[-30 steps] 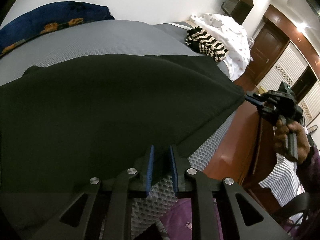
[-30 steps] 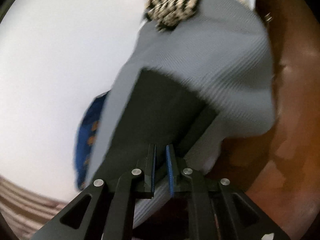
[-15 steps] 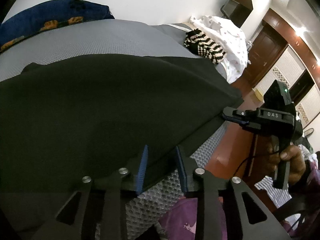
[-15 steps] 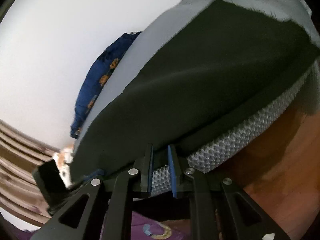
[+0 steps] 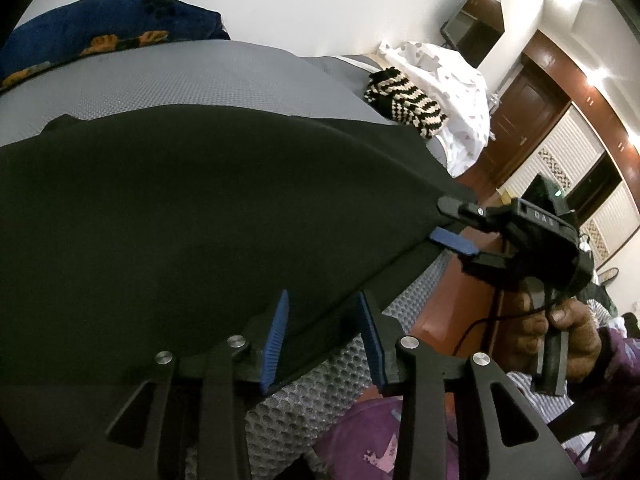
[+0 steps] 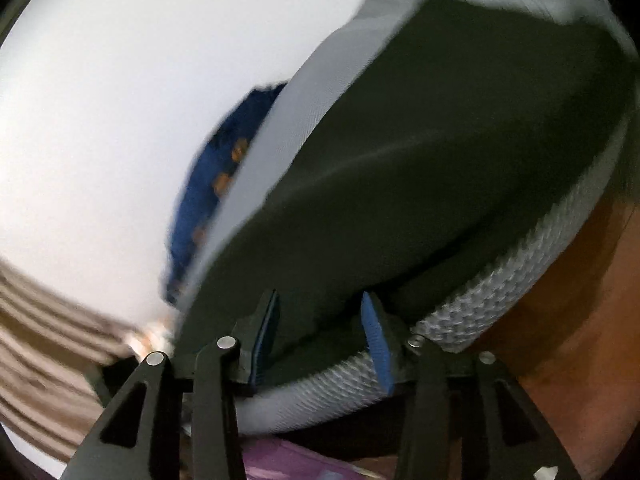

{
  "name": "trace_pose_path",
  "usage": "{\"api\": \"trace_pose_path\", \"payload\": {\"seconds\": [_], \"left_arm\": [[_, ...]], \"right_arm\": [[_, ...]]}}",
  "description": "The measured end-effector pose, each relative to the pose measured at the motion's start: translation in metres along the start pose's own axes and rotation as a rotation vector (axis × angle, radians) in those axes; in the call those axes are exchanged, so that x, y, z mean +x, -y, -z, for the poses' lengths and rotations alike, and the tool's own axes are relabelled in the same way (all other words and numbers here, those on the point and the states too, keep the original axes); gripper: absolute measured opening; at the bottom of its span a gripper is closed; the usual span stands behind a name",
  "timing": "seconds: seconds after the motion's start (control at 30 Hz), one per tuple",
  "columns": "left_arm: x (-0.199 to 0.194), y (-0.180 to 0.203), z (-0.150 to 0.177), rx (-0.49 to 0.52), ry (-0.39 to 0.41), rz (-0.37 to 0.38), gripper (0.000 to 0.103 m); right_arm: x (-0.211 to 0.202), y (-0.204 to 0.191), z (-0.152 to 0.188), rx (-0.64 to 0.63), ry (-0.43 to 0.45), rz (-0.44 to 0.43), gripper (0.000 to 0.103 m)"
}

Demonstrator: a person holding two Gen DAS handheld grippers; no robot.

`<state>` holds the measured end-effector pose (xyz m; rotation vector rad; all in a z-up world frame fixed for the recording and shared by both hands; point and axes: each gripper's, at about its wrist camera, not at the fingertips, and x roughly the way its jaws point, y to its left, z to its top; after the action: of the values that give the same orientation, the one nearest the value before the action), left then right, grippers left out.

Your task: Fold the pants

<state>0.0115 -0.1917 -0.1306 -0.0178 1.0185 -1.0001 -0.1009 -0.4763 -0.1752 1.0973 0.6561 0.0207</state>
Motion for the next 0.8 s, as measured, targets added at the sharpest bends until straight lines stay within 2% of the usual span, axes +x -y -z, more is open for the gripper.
{"api": "trace_pose_path", "payload": {"seconds": [0.03,0.07,0.13,0.17,0.23,0.4,0.57,0.63,0.73,0.77,0.8], "left_arm": [[-0.001,-0.001,0.000,0.000,0.000,0.001,0.038],[-0.001,0.000,0.000,0.000,0.000,-0.001,0.038],[-0.001,0.000,0.000,0.000,-0.002,-0.005,0.038],[-0.002,0.000,-0.001,-0.001,-0.003,-0.013,0.038],[-0.004,-0.002,-0.001,-0.004,-0.006,-0.024,0.038],[-0.015,-0.006,-0.001,-0.007,0.003,-0.043,0.038],[-0.026,-0.019,0.005,-0.031,0.018,-0.065,0.047],[-0.028,-0.026,0.008,-0.052,0.018,-0.062,0.047],[-0.041,-0.031,0.010,-0.069,0.029,-0.059,0.047],[-0.045,-0.032,0.011,-0.067,0.035,-0.060,0.047],[-0.052,-0.033,0.012,-0.061,0.048,-0.068,0.047]], "right_arm": [[0.001,0.006,0.001,0.049,0.007,-0.043,0.039],[0.005,0.011,0.003,0.094,0.003,-0.083,0.028],[0.015,0.010,0.003,0.076,-0.048,-0.050,0.006],[0.019,0.010,0.003,0.075,-0.071,-0.031,0.006],[0.017,0.011,0.004,0.086,-0.075,-0.037,0.005],[0.005,-0.005,0.005,0.022,-0.101,-0.009,0.005],[0.004,-0.008,0.007,-0.001,-0.129,0.022,0.005],[0.011,0.005,0.006,0.054,-0.136,0.010,0.005],[0.013,0.009,0.006,0.109,-0.139,-0.023,0.014],[0.013,0.008,0.008,0.129,-0.155,-0.047,0.024],[0.013,0.005,0.010,0.137,-0.162,-0.069,0.030]]}}
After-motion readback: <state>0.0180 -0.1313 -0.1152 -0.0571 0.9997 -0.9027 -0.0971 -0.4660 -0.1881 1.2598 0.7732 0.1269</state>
